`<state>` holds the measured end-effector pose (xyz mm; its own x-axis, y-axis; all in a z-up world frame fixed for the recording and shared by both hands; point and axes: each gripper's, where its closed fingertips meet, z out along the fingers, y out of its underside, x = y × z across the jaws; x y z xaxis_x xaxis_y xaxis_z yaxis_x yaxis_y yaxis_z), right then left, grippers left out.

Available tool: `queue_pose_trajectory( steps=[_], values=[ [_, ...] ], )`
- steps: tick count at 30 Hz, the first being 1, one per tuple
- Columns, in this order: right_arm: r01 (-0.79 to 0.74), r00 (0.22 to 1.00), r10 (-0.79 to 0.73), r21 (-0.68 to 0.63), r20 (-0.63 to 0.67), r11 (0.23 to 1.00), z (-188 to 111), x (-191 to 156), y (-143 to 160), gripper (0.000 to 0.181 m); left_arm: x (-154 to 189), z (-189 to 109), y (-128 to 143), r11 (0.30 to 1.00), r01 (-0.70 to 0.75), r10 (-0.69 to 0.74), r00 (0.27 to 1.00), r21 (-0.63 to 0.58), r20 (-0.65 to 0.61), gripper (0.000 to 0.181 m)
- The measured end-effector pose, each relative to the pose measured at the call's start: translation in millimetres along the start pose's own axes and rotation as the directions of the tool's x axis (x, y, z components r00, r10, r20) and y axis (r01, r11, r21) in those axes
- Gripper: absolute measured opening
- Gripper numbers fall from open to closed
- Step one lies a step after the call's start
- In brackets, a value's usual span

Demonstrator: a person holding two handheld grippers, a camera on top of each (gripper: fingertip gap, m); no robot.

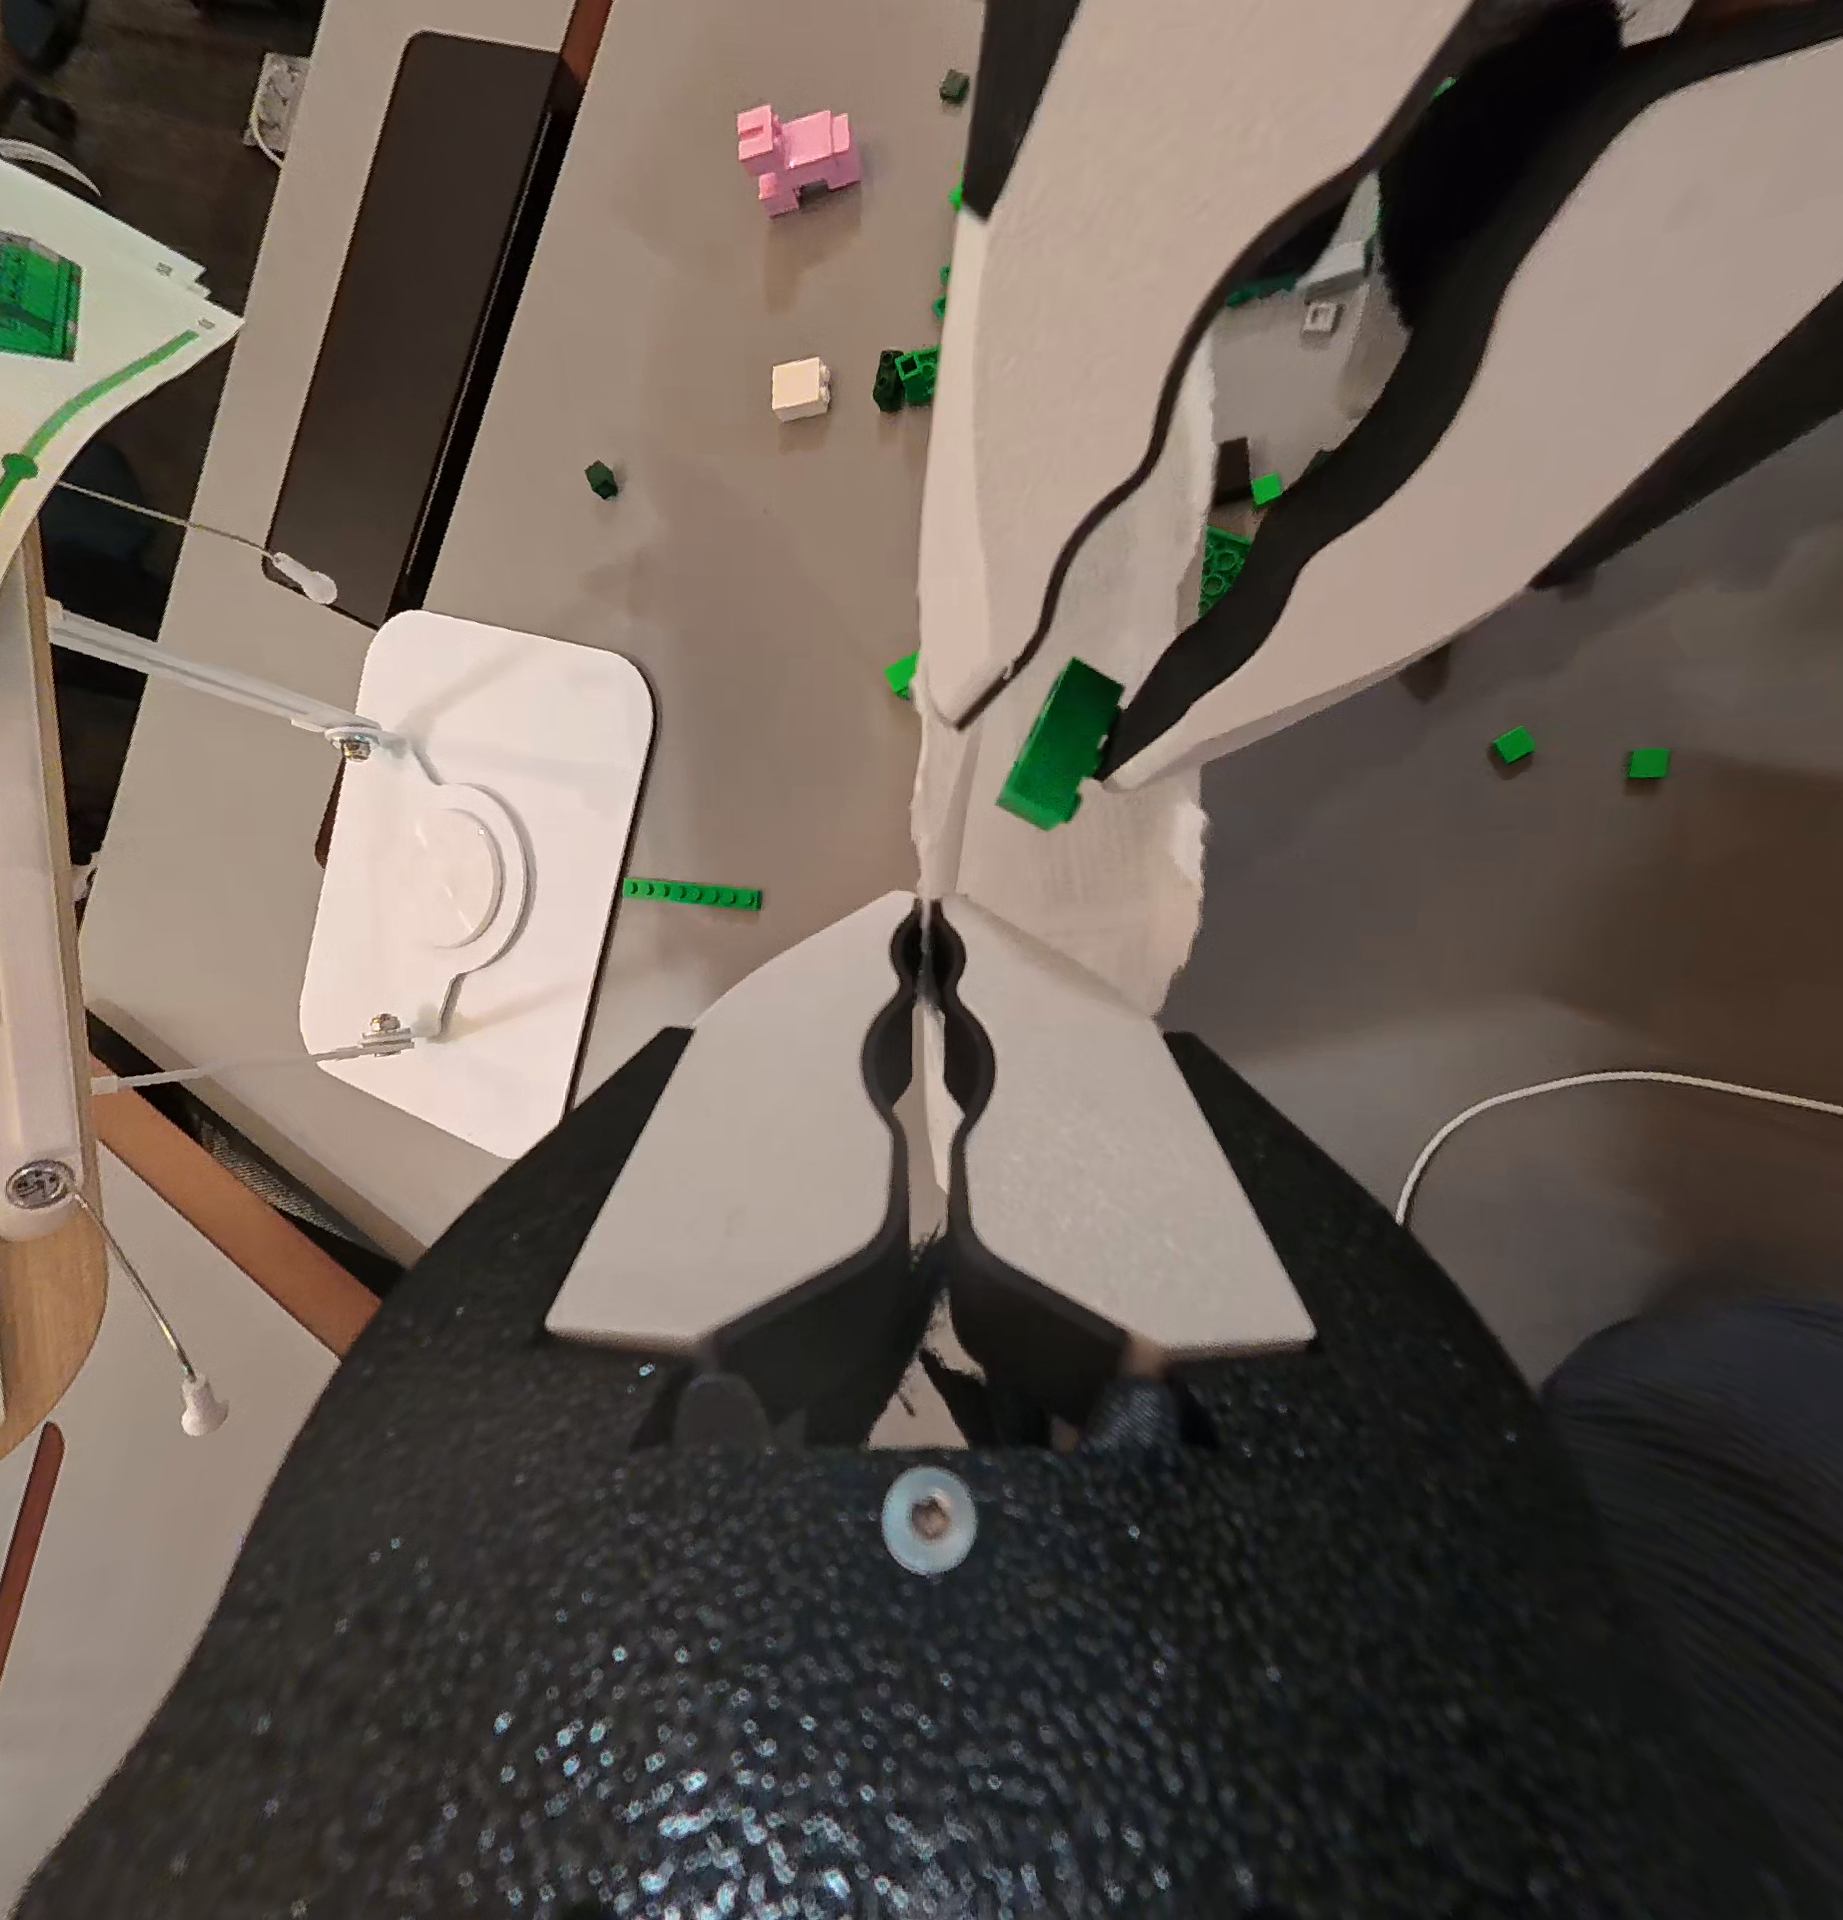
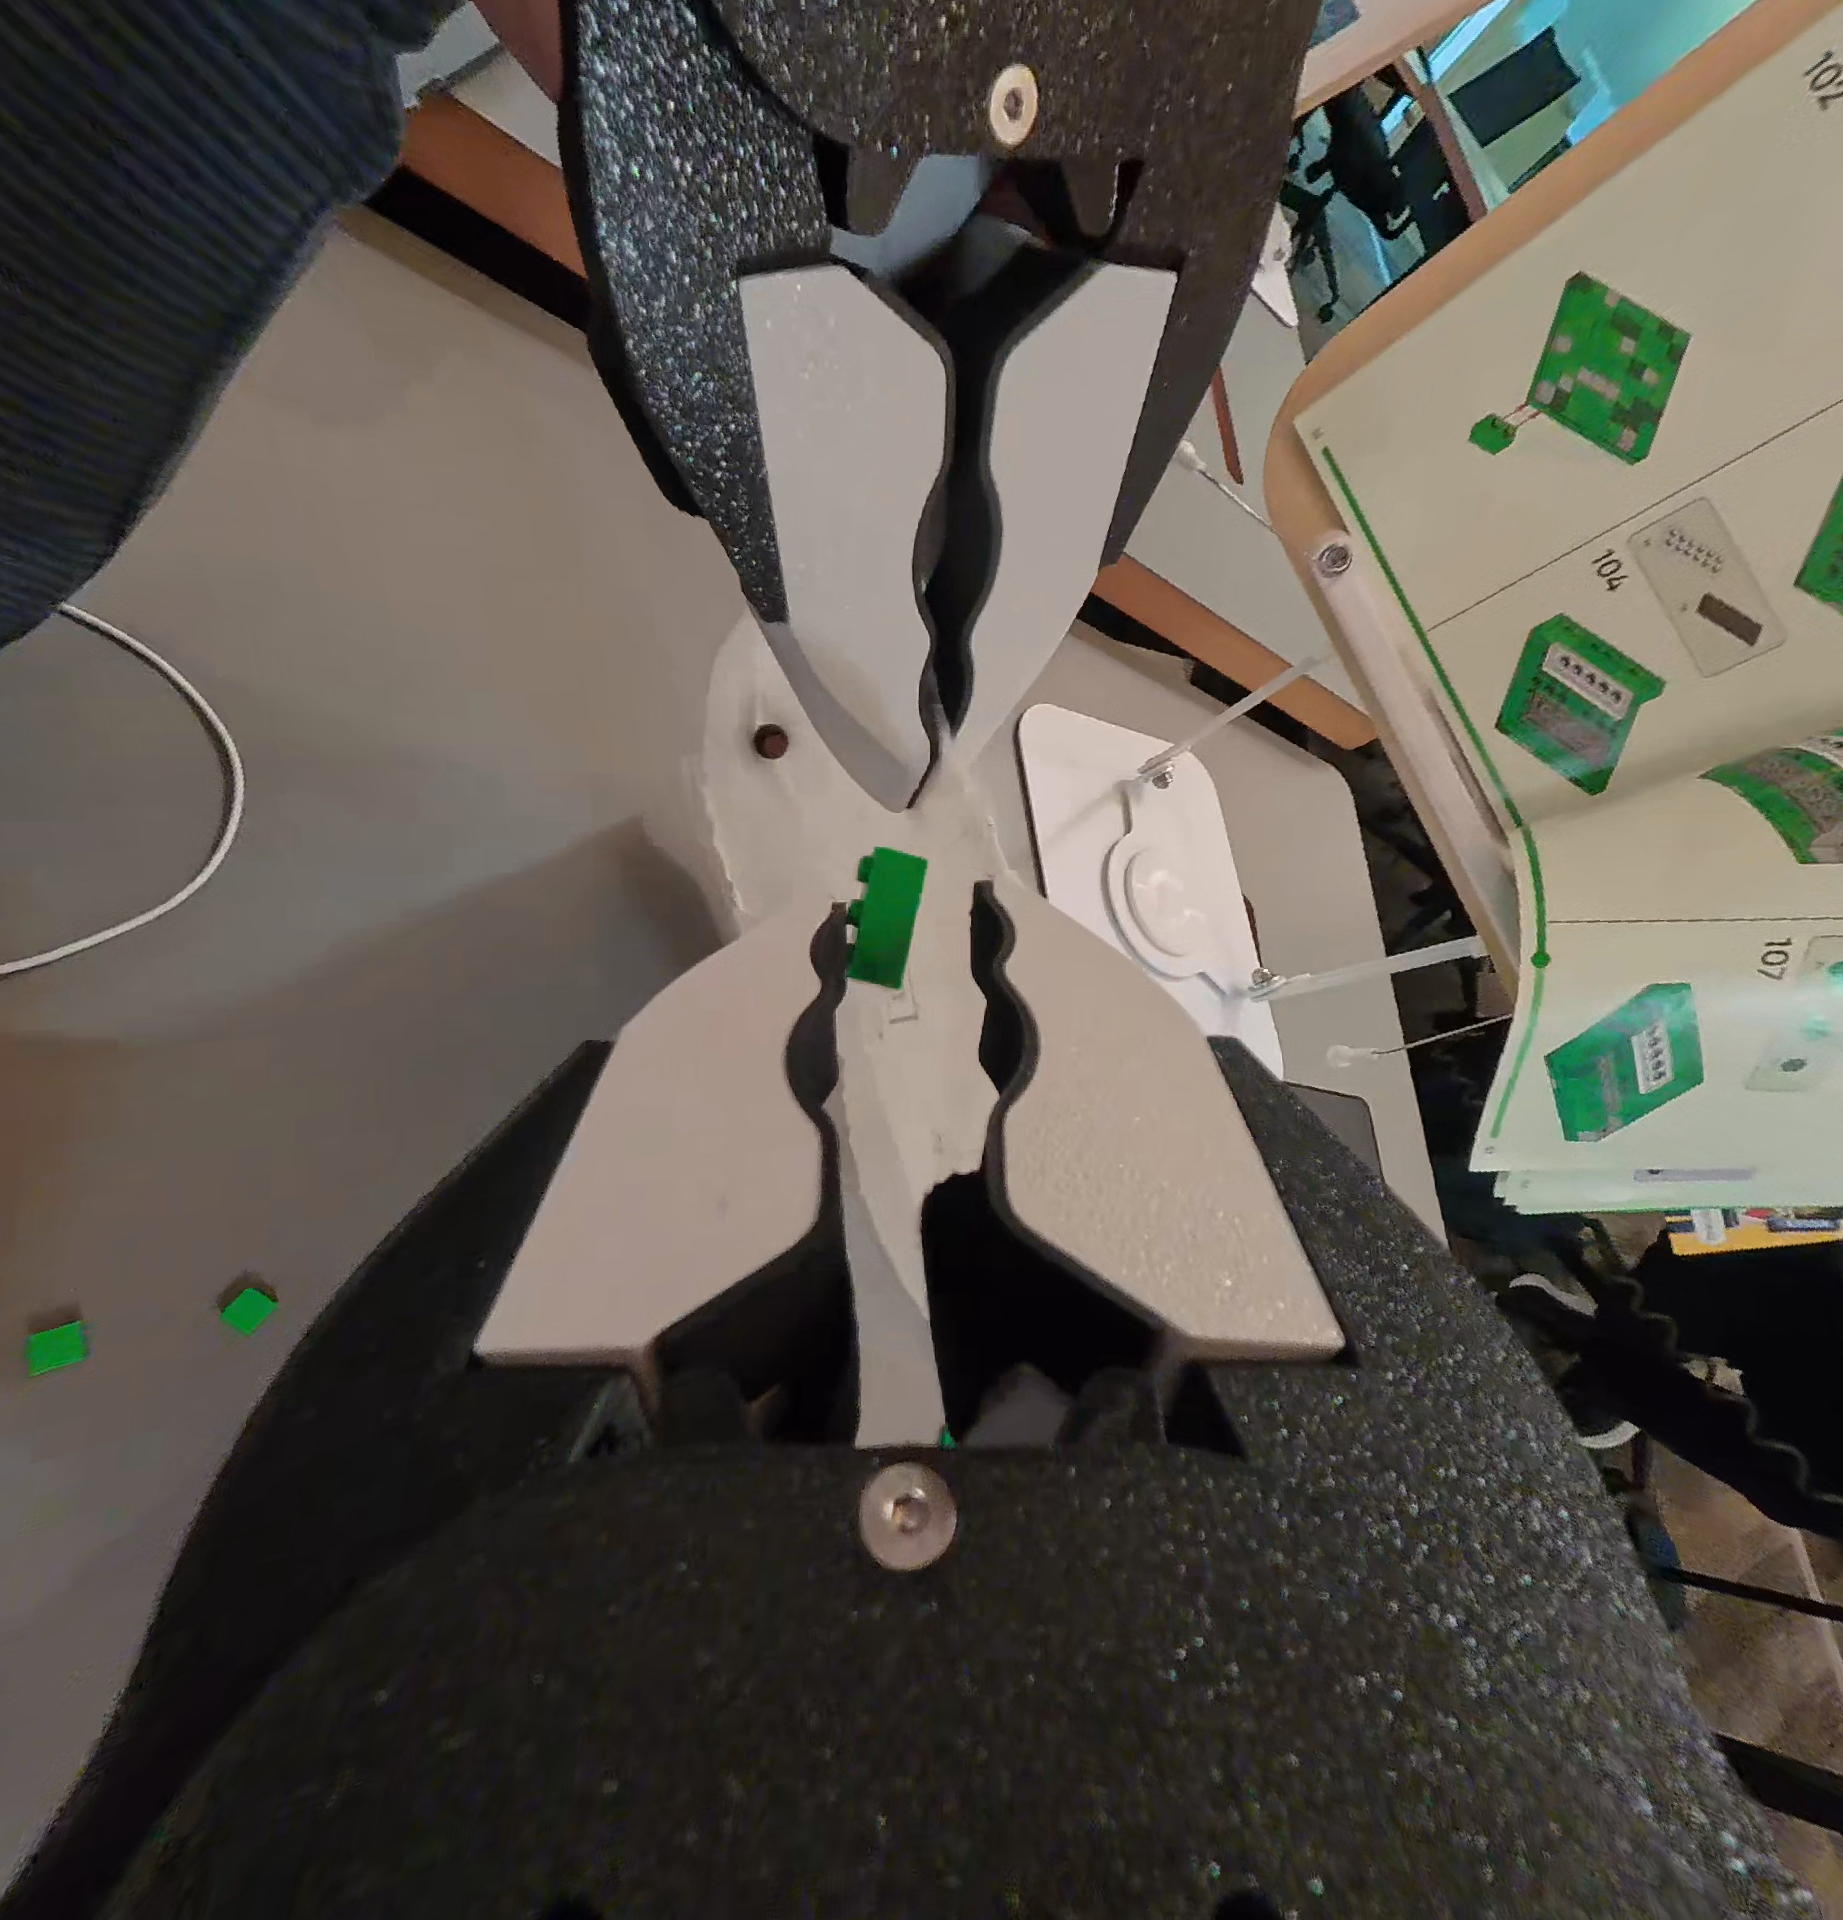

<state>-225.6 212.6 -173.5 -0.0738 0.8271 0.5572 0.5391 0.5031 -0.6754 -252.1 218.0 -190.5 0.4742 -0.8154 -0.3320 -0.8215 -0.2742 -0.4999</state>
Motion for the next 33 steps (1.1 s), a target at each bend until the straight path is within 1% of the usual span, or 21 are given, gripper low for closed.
queue_pose_trajectory(
  steps=[3, 5, 7, 9, 10, 11, 12, 14, 16, 18, 19, 21, 22, 24, 27, 33],
  values=[
    [-0.029, 0.999, 0.029, 0.006, -0.028, 1.000, -10, 4, -1, 0.023, 2, 1, 0, 1.000, 0.002, -0.002, 1.000, -0.006, -0.009, 0.000],
    [-0.025, 0.998, 0.023, -0.037, -0.055, 0.999, -13, 9, 5, 0.030, 3, 0, -3, 1.000, -0.007, 0.007, 1.000, 0.000, -0.012, 0.000],
    [-0.006, 0.994, -0.003, -0.082, -0.110, 0.997, -18, 16, 12, 0.034, 3, 1, -3, 1.000, -0.014, 0.014, 1.000, -0.009, -0.006, 0.000],
    [-0.033, 0.986, 0.014, -0.106, -0.169, 0.994, -34, 27, 20, 0.033, 3, 2, -3, 1.000, -0.013, 0.013, 1.000, -0.021, -0.002, 0.000],
    [-0.084, 0.980, 0.062, -0.110, -0.189, 0.990, -46, 31, 28, 0.031, 2, 3, -2, 1.000, -0.010, 0.010, 1.000, -0.029, 0.001, 0.000],
    [-0.156, 0.971, 0.131, -0.117, -0.201, 0.981, -57, 34, 41, 0.029, 1, 3, 0, 0.999, -0.004, 0.005, 1.000, -0.035, 0.005, 0.000],
    [-0.240, 0.958, 0.211, -0.142, -0.193, 0.960, -67, 32, 60, 0.027, 0, 3, 1, 0.999, 0.002, -0.002, 1.000, -0.038, 0.006, 0.000],
    [-0.389, 0.920, 0.365, -0.238, -0.140, 0.890, -79, 14, 109, 0.027, -2, 3, 3, 0.999, 0.014, -0.014, 1.000, -0.035, 0.008, 0.000],
    [-0.483, 0.873, 0.474, -0.326, -0.110, 0.813, -83, -11, 156, 0.029, -2, 3, 4, 0.999, 0.021, -0.021, 1.000, -0.029, 0.006, 0.000],
    [-0.570, 0.815, 0.559, -0.382, -0.150, 0.727, -82, -30, 193, 0.029, -3, 3, 5, 0.999, 0.025, -0.024, 1.000, -0.027, 0.007, 0.000],
    [-0.629, 0.769, 0.611, -0.383, -0.185, 0.676, -81, -36, 205, 0.027, -4, 3, 5, 0.999, 0.026, -0.026, 1.000, -0.028, 0.007, 0.000],
    [-0.735, 0.666, 0.717, -0.347, -0.207, 0.582, -76, -45, 216, 0.025, -3, 4, 5, 0.999, 0.024, -0.024, 1.000, -0.034, 0.004, 0.000],
    [-0.765, 0.628, 0.748, -0.349, -0.215, 0.542, -76, -49, 220, 0.025, -3, 5, 5, 0.999, 0.022, -0.022, 1.000, -0.037, 0.004, 0.000],
    [-0.794, 0.581, 0.777, -0.378, -0.240, 0.477, -75, -57, 230, 0.026, -2, 5, 5, 0.999, 0.018, -0.018, 1.000, -0.037, 0.000, 0.000],
    [-0.812, 0.552, 0.798, -0.373, -0.241, 0.449, -71, -60, 232, 0.026, -1, 5, 4, 0.999, 0.018, -0.018, 1.000, -0.038, -0.004, 0.000],
    [-0.825, 0.532, 0.811, -0.363, -0.244, 0.433, -62, -57, 229, 0.026, 0, 7, 4, 0.999, 0.014, -0.014, 1.000, -0.042, -0.011, 0.000]
  ],
)
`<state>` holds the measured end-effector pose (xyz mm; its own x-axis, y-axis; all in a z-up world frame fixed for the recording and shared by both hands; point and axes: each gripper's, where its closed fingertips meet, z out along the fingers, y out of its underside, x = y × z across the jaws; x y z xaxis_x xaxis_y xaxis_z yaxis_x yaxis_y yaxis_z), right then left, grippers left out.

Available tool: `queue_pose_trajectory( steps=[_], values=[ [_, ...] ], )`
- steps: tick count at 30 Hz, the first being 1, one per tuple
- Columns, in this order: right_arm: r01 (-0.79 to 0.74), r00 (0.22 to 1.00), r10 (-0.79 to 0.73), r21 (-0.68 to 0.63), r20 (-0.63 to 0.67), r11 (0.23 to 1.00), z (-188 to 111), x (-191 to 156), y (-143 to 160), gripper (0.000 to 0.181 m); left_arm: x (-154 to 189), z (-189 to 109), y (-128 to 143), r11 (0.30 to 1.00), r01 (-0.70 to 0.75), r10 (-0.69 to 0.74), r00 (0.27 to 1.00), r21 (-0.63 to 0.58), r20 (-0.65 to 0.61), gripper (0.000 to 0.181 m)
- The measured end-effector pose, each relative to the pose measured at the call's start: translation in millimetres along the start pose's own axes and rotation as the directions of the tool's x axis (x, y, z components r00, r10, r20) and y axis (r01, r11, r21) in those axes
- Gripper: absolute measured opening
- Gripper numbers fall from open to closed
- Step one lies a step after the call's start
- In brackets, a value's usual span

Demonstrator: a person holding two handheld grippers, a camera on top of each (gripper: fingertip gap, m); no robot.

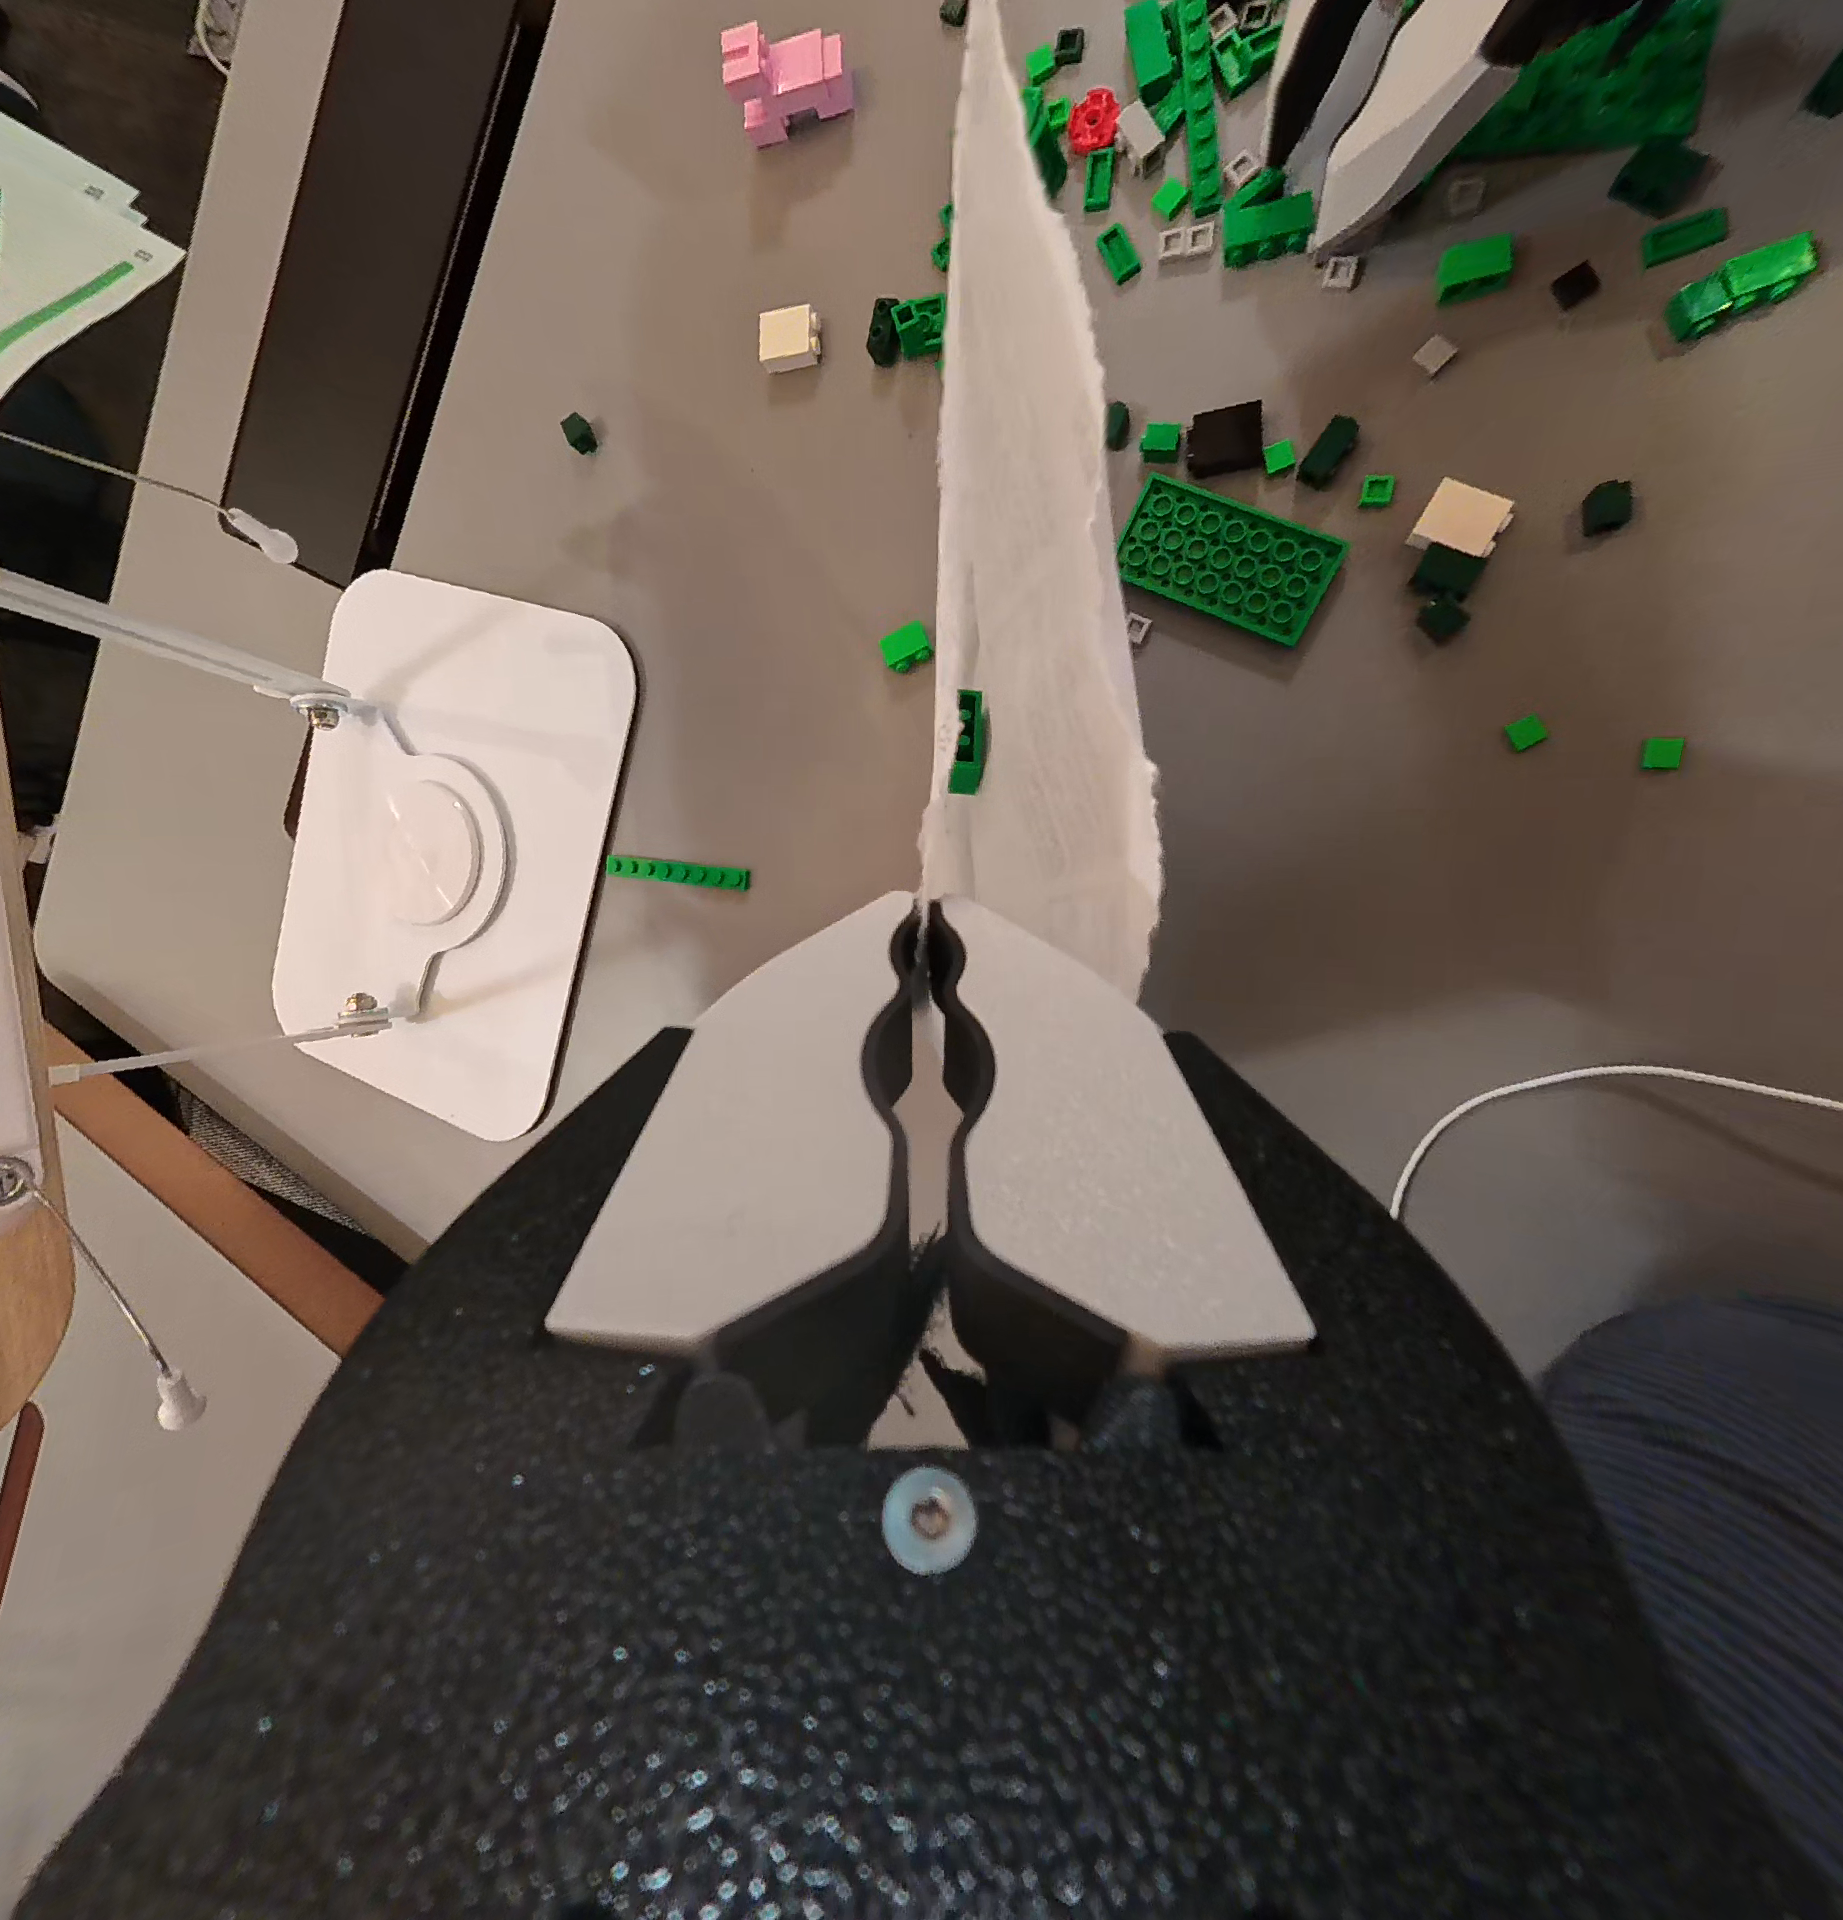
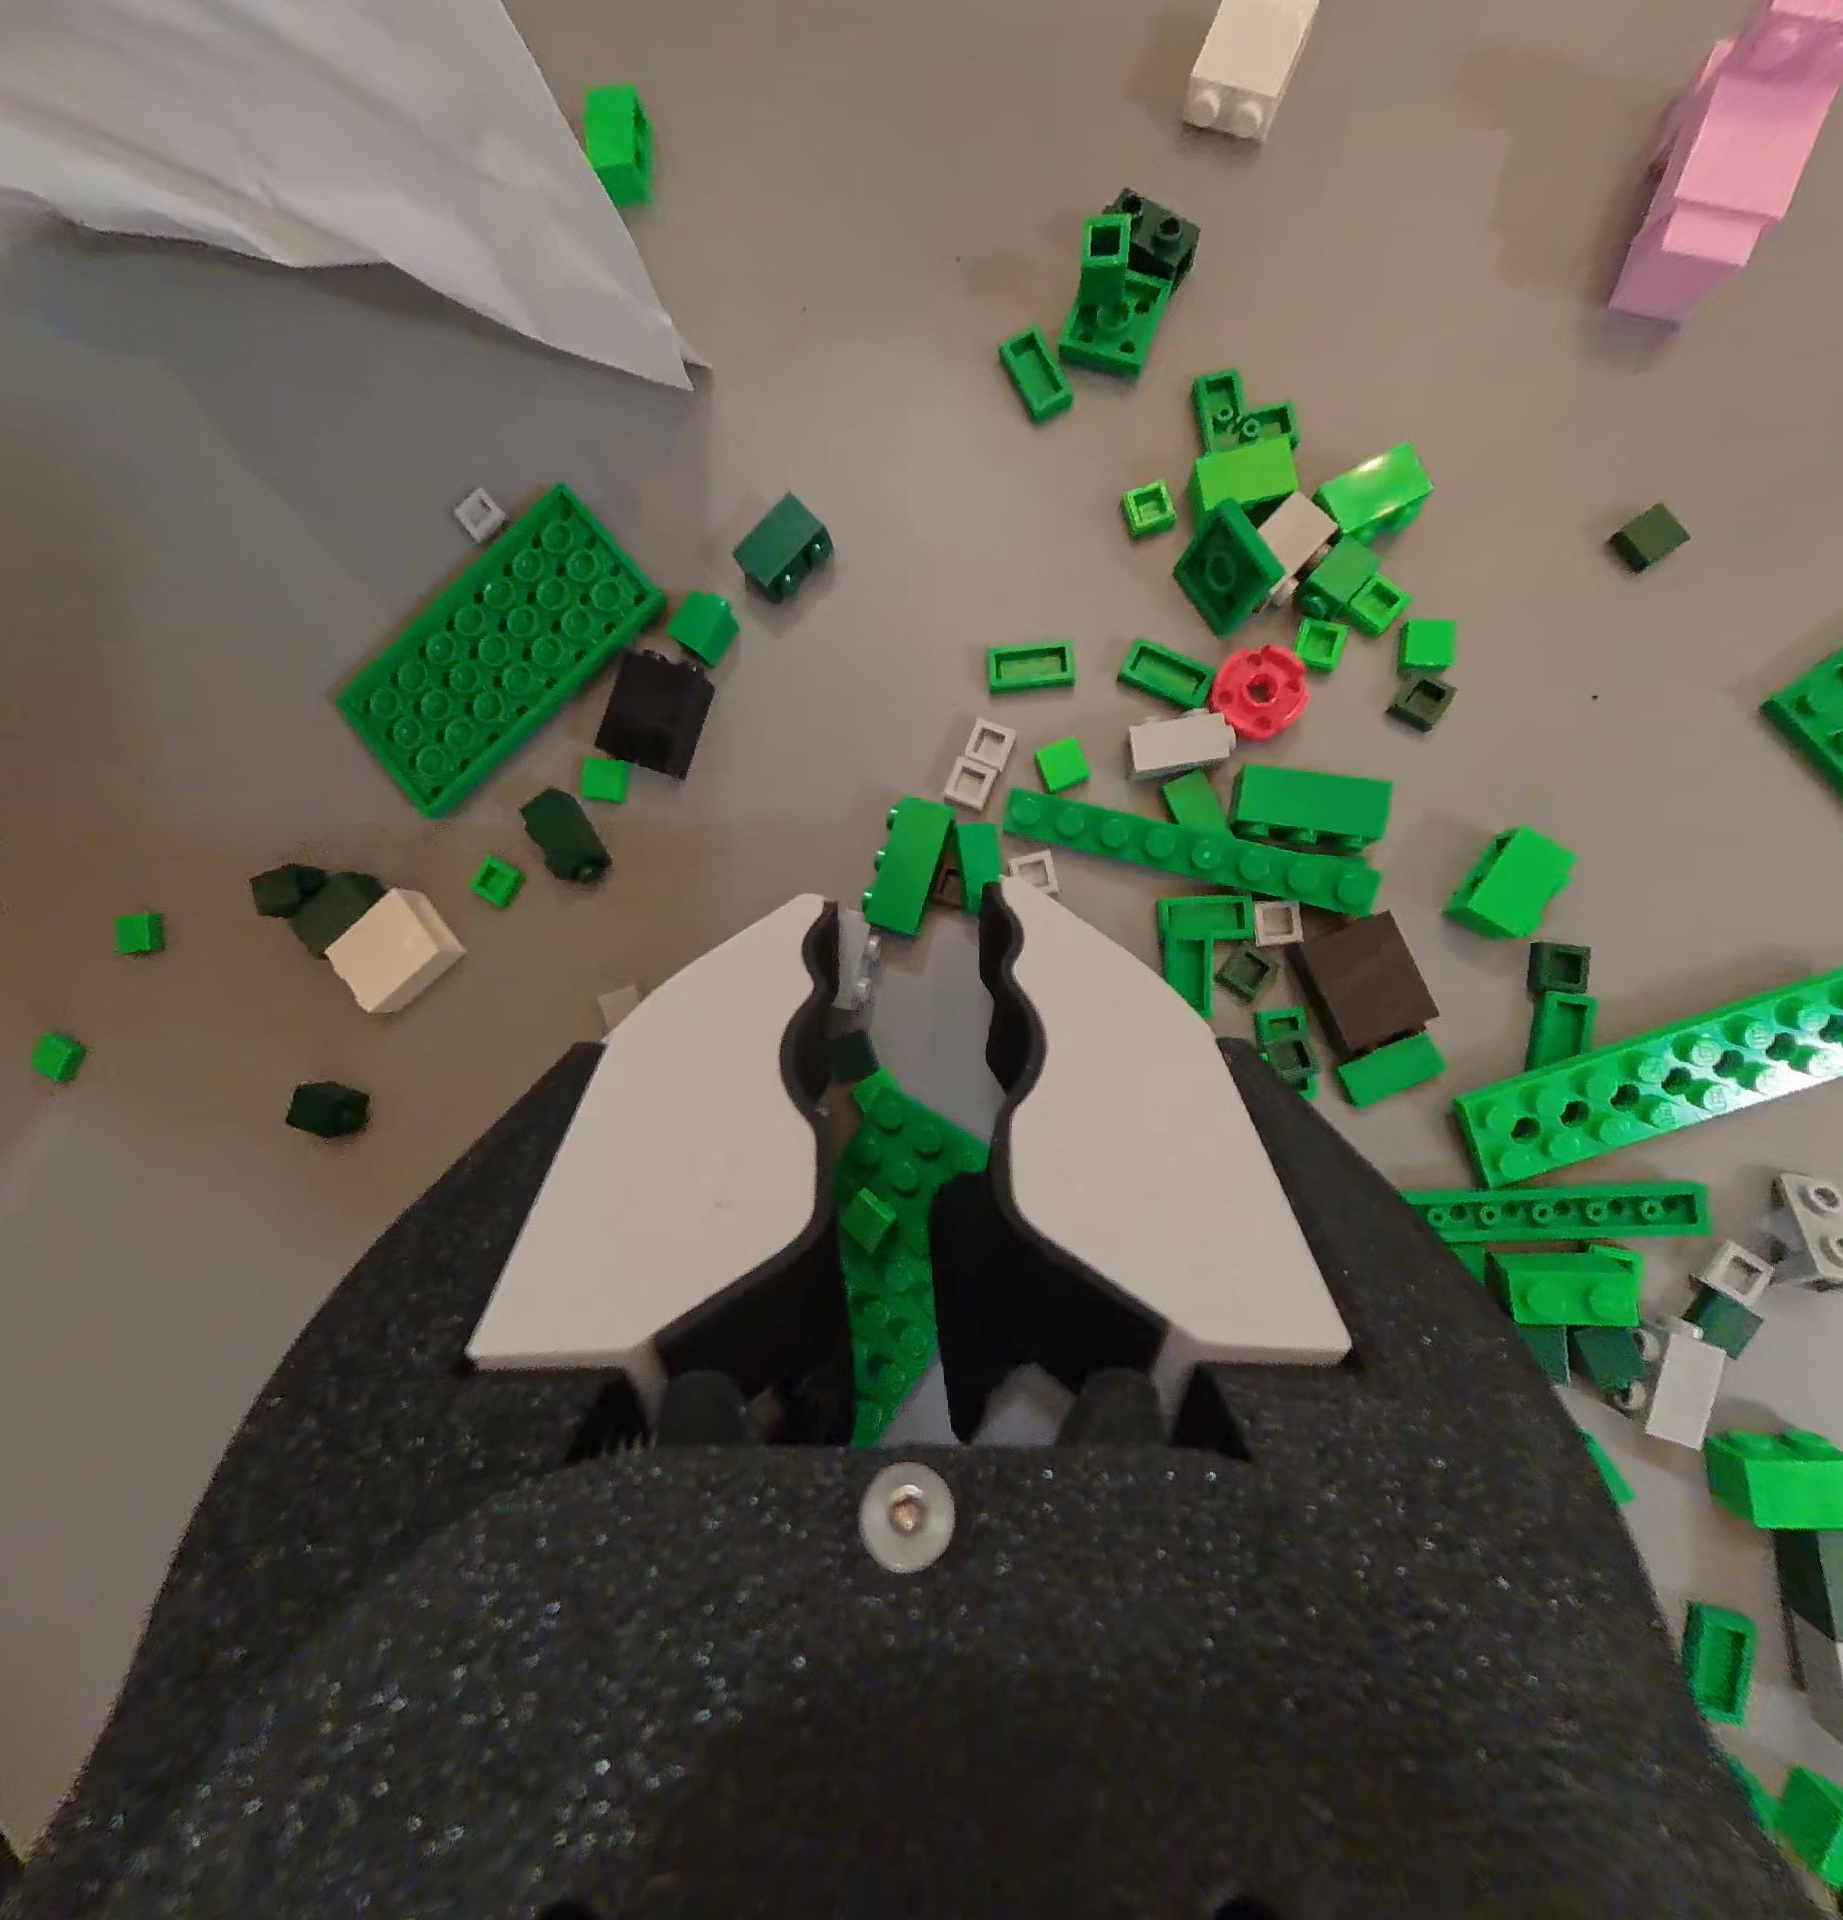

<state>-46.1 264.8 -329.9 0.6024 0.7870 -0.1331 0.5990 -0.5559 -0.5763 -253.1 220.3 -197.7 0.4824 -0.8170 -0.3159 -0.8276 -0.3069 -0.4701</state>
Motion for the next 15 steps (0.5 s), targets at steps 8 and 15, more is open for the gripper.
queue_pose_trajectory(
  steps=[8, 15],
  values=[
    [0.012, 1.000, -0.014, -0.088, -0.026, 0.996, 2, -1, 6, 0.023, 3, 1, -2, 1.000, -0.010, 0.010, 1.000, 0.001, -0.012, 0.000],
    [0.025, 0.999, -0.028, -0.071, -0.039, 0.997, 8, 0, -1, 0.012, 4, 2, -3, 1.000, -0.017, 0.017, 1.000, 0.001, -0.020, 0.000]
  ],
)
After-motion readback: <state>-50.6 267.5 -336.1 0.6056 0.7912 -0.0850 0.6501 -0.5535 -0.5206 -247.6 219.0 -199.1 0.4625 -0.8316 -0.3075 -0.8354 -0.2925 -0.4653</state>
